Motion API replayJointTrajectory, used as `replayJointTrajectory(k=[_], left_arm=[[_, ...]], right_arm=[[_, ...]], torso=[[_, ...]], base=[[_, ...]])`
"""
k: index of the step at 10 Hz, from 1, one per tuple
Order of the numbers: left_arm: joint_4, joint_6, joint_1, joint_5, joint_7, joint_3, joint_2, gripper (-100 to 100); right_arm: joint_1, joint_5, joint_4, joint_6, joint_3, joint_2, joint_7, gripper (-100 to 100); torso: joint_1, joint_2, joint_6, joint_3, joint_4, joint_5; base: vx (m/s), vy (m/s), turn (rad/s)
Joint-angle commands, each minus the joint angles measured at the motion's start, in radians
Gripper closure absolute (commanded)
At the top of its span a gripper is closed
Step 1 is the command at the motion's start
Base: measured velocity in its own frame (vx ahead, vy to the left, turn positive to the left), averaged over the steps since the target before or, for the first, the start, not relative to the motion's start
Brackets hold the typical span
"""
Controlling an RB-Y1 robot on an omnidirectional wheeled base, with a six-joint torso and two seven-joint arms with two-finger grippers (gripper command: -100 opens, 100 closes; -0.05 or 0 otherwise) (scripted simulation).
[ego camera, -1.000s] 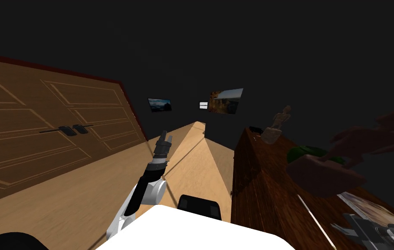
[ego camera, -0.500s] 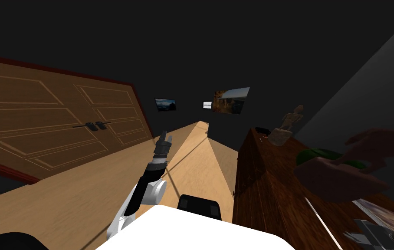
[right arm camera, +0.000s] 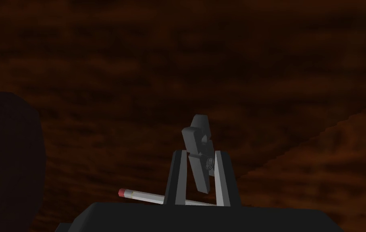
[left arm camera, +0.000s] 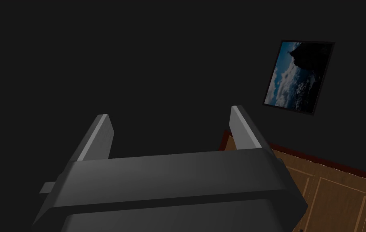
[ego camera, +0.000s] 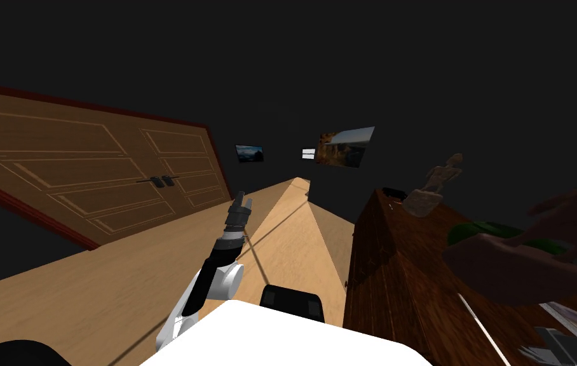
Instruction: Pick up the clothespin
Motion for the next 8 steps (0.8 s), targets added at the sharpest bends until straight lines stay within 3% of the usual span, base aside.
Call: replayJointTrajectory(k=[1, 2, 4, 5, 6, 7, 8], left_arm=[[0.0, 0.0, 0.0, 0.0, 0.0, 0.0, 0.0, 0], [0.0, 0.0, 0.0, 0.0, 0.0, 0.0, 0.0, 0], [0.0, 0.0, 0.0, 0.0, 0.0, 0.0, 0.0, 0], [0.0, 0.0, 0.0, 0.0, 0.0, 0.0, 0.0, 0], [0.0, 0.0, 0.0, 0.0, 0.0, 0.0, 0.0, 0], [0.0, 0.0, 0.0, 0.0, 0.0, 0.0, 0.0, 0], [0.0, 0.0, 0.0, 0.0, 0.0, 0.0, 0.0, 0]], right_arm=[[-0.017, -0.011, 0.05, -0.009, 0.012, -0.001, 0.014, 100], [-0.06, -0.029, 0.09, -0.026, 0.04, 0.002, 0.041, 100], [-0.06, -0.029, 0.124, -0.026, 0.04, 0.002, 0.041, 100], [-0.102, -0.047, 0.172, -0.043, 0.069, 0.005, 0.068, 100], [-0.102, -0.047, 0.19, -0.043, 0.069, 0.005, 0.068, 100], [-0.14, -0.065, 0.22, -0.06, 0.098, 0.007, 0.095, 100], [-0.144, -0.065, 0.244, -0.06, 0.098, 0.007, 0.095, 100]], torso=[[0.0, 0.0, 0.0, 0.0, 0.0, 0.0], [-0.001, 0.0, 0.002, 0.0, 0.0, 0.0], [-0.001, 0.0, 0.003, 0.0, 0.0, 0.0], [-0.001, 0.0, 0.004, 0.0, 0.0, 0.0], [-0.001, 0.0, 0.002, 0.0, 0.0, 0.0], [0.0, 0.0, 0.003, 0.0, 0.001, 0.001], [0.002, 0.001, 0.002, 0.001, 0.001, 0.001]], base=[[-0.058, 0.017, 0.089], [-0.061, 0.016, 0.126], [-0.035, 0.011, 0.031], [-0.043, 0.017, 0.102], [-0.05, 0.021, 0.107], [-0.069, 0.044, 0.158], [-0.056, 0.038, 0.084]])
